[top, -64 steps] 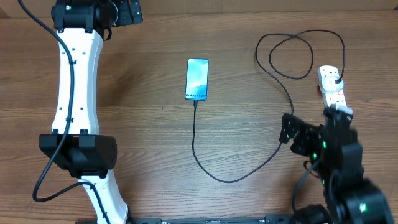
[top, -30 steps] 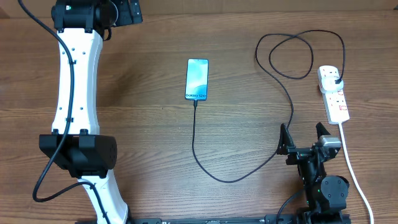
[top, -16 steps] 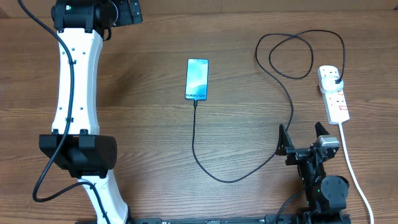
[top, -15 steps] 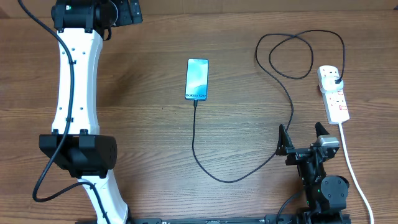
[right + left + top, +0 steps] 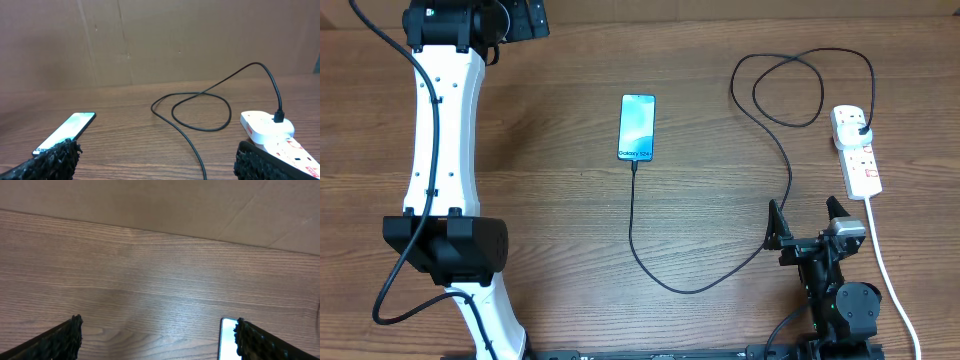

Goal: Plug charger to phone and switch on socket

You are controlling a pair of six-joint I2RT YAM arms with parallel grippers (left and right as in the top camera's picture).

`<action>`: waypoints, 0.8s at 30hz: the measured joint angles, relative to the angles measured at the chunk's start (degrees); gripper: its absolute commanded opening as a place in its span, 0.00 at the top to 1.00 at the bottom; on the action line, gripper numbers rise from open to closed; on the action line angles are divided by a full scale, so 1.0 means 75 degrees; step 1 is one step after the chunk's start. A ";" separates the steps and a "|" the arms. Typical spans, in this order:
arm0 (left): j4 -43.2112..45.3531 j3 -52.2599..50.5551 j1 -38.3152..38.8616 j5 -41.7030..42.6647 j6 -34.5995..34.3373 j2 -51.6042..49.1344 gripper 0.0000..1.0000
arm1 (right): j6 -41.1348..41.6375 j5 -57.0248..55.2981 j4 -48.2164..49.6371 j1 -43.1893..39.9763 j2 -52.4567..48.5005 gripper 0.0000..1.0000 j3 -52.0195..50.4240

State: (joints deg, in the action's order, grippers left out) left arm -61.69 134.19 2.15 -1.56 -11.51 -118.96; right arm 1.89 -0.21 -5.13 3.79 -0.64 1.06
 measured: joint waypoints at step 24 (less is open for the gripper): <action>0.2055 -0.6933 -0.0003 -0.1070 0.0230 0.4774 0.00 | -0.0006 0.0003 0.0003 0.0000 0.0003 0.00 0.0000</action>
State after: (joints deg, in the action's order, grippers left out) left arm -46.28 82.19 2.13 -9.58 -9.78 -83.15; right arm 1.85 -0.19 -5.10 3.79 -0.62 1.06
